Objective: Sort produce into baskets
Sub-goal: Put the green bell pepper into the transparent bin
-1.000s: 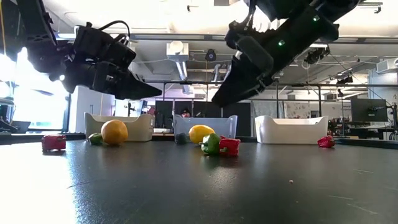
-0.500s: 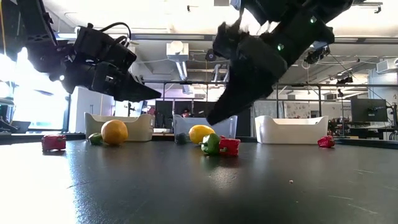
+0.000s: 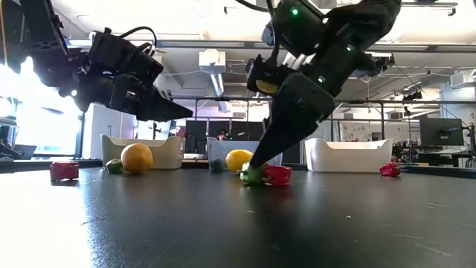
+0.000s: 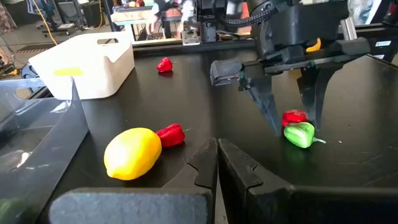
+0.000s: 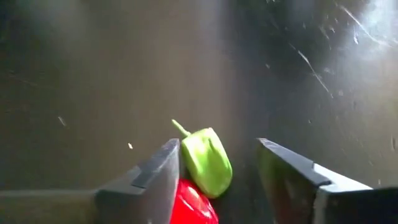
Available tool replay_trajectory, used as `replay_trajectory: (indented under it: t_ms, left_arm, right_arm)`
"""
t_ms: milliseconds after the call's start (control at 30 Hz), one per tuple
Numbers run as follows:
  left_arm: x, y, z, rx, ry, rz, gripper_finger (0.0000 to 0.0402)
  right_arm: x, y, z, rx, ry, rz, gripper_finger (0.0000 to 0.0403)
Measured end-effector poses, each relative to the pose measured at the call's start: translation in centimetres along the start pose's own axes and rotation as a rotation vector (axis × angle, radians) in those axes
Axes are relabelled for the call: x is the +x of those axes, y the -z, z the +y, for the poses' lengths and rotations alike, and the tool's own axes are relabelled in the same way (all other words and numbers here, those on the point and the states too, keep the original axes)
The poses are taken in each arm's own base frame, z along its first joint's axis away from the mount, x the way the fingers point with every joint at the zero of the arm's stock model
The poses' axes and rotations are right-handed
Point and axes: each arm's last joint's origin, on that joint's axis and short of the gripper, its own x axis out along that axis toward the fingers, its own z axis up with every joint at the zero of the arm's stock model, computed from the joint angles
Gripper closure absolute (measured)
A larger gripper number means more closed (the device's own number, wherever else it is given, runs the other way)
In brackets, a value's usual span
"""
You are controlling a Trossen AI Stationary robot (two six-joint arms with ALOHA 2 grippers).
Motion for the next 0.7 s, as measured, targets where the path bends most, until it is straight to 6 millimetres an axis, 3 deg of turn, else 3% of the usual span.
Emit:
replay_trajectory:
  t_ms: [333,700]
  left_arm:
    - [0.0,0.0,0.0,-0.01,0.001,0.003,0.0401]
    - [0.0,0.1,0.0,-0.002,0.002,0.01,0.0401]
  right_arm:
    - [-0.7,-1.2,-0.7,-0.074,-0.037,0.112,0.0286]
    - [-1.4,-2.6,-1.4,-0.088,-0.022,0.151,0.0266]
